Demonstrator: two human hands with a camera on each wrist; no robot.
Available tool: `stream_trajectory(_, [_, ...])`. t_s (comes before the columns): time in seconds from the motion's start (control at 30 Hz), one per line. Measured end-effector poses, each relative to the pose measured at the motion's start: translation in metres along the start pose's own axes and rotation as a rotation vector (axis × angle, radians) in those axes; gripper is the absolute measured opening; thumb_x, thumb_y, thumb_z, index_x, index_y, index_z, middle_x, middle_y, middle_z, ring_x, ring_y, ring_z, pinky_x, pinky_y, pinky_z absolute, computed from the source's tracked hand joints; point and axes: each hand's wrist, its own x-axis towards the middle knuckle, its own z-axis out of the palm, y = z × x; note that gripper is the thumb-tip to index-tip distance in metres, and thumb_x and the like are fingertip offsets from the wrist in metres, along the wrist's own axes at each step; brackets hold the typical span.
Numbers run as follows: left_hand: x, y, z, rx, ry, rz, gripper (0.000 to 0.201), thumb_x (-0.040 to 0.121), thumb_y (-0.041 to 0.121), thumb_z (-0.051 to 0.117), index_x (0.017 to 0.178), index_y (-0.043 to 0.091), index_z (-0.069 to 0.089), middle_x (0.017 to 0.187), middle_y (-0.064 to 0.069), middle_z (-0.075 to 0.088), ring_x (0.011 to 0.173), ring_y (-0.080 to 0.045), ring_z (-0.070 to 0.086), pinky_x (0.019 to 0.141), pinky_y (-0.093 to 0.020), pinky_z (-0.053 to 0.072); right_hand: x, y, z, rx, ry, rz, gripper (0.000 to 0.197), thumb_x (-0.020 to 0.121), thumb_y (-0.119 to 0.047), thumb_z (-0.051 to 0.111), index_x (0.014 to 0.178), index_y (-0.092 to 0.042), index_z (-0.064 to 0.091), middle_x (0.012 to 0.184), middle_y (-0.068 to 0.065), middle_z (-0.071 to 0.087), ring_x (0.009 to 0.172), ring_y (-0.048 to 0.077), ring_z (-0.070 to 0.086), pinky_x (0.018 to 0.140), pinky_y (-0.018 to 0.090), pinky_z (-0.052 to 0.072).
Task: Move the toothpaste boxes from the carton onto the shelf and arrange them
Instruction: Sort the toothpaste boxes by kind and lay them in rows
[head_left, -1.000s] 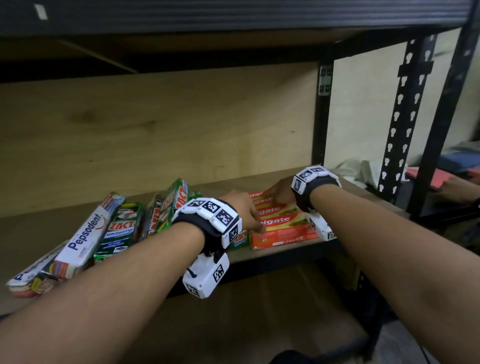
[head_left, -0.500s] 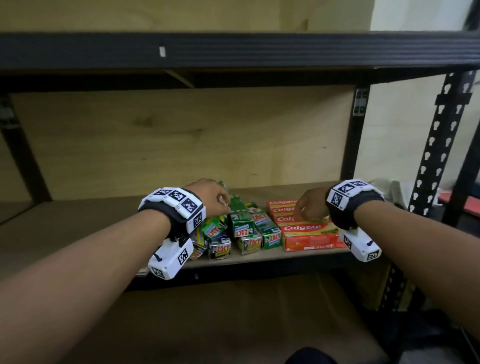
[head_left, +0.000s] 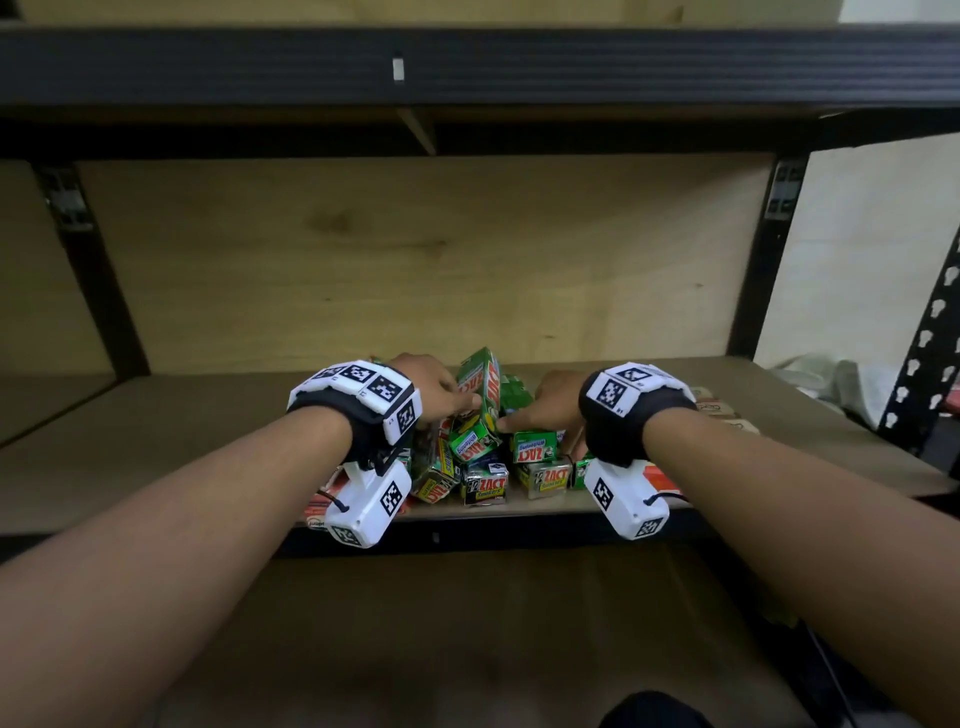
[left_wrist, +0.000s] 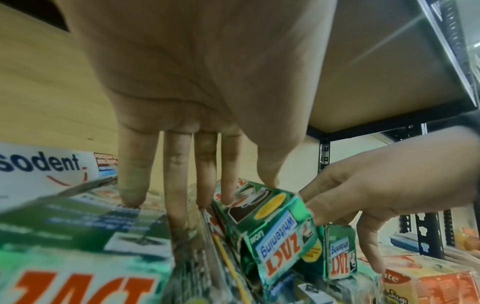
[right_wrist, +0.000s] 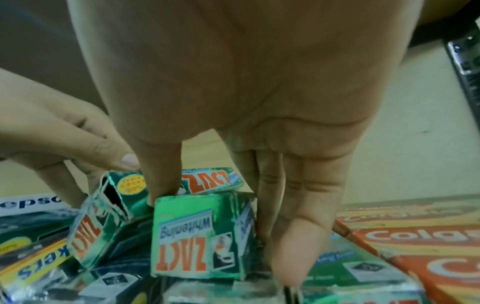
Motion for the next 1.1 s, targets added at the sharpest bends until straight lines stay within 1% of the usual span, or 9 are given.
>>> stream_trajectory(0.1, [0.004, 0.005, 0.0, 0.053, -0.004, -0.012, 0.057, 0.087, 0.075, 0.041, 0.094, 0.025, 0.068, 0.08, 0.0, 0.065, 0.078, -0.02, 0.063, 0.063, -0.024, 0.042, 0.0, 0.004, 0.003, 0.222, -0.04, 0.047, 0.059, 0.082, -0.05, 0.073, 0.12, -0.01, 0.055, 0.128, 0.013, 0.061, 0.082, 0.028, 0.071, 0.07, 0.036, 0.062])
stream_trajectory(0.2, [0.01, 0.013, 0.002, 0.043, -0.018, -0.041, 0.059, 0.079, 0.084, 0.038, 0.085, 0.026, 0.052, 0.074, 0.001, 0.05, 0.066, -0.019, 0.05, 0.058, -0.026, 0.034, -0.005, 0.009, 0.002, 0.312, -0.012, 0.07, 0.044, 0.086, -0.037, 0.074, 0.11, -0.01, 0.05, 0.113, 0.012, 0.055, 0.08, 0.028, 0.065, 0.054, 0.028, 0.056])
stream_trajectory(0.33, [0.014, 0.025, 0.006, 0.05, -0.028, -0.054, 0.064, 0.074, 0.085, 0.046, 0.081, 0.022, 0.055, 0.063, 0.001, 0.049, 0.06, -0.02, 0.048, 0.058, -0.027, 0.037, -0.011, 0.016, -0.006, 0.315, 0.022, 0.065, 0.056, 0.079, -0.036, 0.079, 0.122, -0.009, 0.056, 0.133, 0.011, 0.056, 0.088, 0.03, 0.069, 0.066, 0.035, 0.062])
stream_trajectory(0.47, [0.014, 0.029, 0.007, 0.061, -0.034, -0.048, 0.059, 0.075, 0.08, 0.052, 0.084, 0.021, 0.054, 0.069, 0.003, 0.045, 0.061, -0.018, 0.043, 0.055, -0.027, 0.033, -0.019, 0.024, -0.018, 0.145, 0.128, -0.005, 0.077, 0.079, -0.037, 0.079, 0.145, -0.018, 0.046, 0.148, 0.005, 0.046, 0.115, 0.032, 0.06, 0.091, 0.044, 0.056])
stream_trajectory(0.53, [0.014, 0.03, 0.008, 0.059, -0.039, -0.032, 0.057, 0.076, 0.08, 0.052, 0.088, 0.024, 0.05, 0.074, 0.005, 0.042, 0.064, -0.017, 0.041, 0.059, -0.028, 0.033, -0.025, 0.028, -0.022, 0.032, 0.16, -0.007, 0.079, 0.079, -0.039, 0.079, 0.147, -0.018, 0.045, 0.148, 0.005, 0.047, 0.117, 0.03, 0.06, 0.095, 0.042, 0.055])
stream_trajectory(0.7, [0.013, 0.04, 0.01, 0.058, -0.024, -0.022, 0.051, 0.081, 0.072, 0.055, 0.094, 0.023, 0.058, 0.096, -0.003, 0.059, 0.08, -0.022, 0.054, 0.071, -0.03, 0.046, -0.028, 0.043, -0.019, -0.148, 0.156, 0.027, 0.061, 0.083, -0.047, 0.072, 0.13, -0.009, 0.06, 0.127, 0.012, 0.063, 0.101, 0.029, 0.068, 0.089, 0.045, 0.057])
stream_trajectory(0.8, [0.013, 0.043, 0.01, -0.003, -0.03, -0.05, 0.049, 0.081, 0.066, 0.061, 0.099, 0.02, 0.064, 0.103, -0.007, 0.067, 0.072, -0.022, 0.058, 0.075, -0.034, 0.055, -0.025, 0.05, -0.015, -0.161, 0.186, 0.036, 0.068, 0.082, -0.055, 0.069, 0.128, -0.005, 0.063, 0.127, 0.015, 0.064, 0.1, 0.03, 0.07, 0.09, 0.045, 0.057])
stream_trajectory(0.93, [0.017, 0.04, 0.009, -0.048, -0.033, -0.076, 0.045, 0.075, 0.067, 0.066, 0.091, 0.025, 0.061, 0.111, -0.006, 0.071, 0.078, -0.019, 0.058, 0.083, -0.034, 0.056, -0.026, 0.053, -0.014, -0.151, 0.209, 0.069, 0.067, 0.074, -0.062, 0.072, 0.113, -0.007, 0.071, 0.103, 0.01, 0.074, 0.077, 0.025, 0.074, 0.074, 0.037, 0.061])
stream_trajectory(1.1, [0.014, 0.038, 0.011, -0.204, -0.017, -0.132, 0.039, 0.075, 0.057, 0.071, 0.09, 0.022, 0.062, 0.092, -0.005, 0.066, 0.072, -0.02, 0.056, 0.081, -0.038, 0.058, -0.031, 0.044, -0.011, -0.201, 0.233, 0.08, 0.051, 0.079, -0.061, 0.07, 0.087, -0.011, 0.065, 0.073, 0.003, 0.064, 0.073, 0.022, 0.07, 0.072, 0.033, 0.059])
